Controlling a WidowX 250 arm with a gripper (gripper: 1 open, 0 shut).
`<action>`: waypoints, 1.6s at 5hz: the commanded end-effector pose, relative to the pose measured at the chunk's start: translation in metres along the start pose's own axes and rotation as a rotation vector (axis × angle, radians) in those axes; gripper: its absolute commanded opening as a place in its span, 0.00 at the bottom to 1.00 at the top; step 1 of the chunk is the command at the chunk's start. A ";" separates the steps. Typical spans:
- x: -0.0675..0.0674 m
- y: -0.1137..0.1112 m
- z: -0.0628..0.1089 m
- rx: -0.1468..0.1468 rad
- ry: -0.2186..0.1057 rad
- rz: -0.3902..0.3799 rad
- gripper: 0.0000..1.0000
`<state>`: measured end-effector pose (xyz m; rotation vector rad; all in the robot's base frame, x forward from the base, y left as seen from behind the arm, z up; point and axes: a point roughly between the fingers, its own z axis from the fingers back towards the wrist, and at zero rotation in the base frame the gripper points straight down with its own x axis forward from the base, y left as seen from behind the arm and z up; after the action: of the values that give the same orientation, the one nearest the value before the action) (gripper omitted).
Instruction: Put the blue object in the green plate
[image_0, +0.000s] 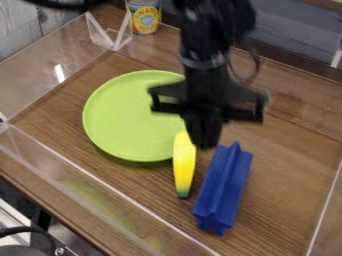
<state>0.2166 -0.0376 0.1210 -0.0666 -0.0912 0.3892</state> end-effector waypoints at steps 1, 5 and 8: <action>0.019 0.013 0.031 -0.030 -0.059 -0.004 0.00; -0.031 -0.004 0.026 -0.055 -0.036 -0.113 1.00; -0.050 -0.019 -0.010 -0.063 -0.070 -0.126 1.00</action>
<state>0.1747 -0.0730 0.1049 -0.1008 -0.1568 0.2681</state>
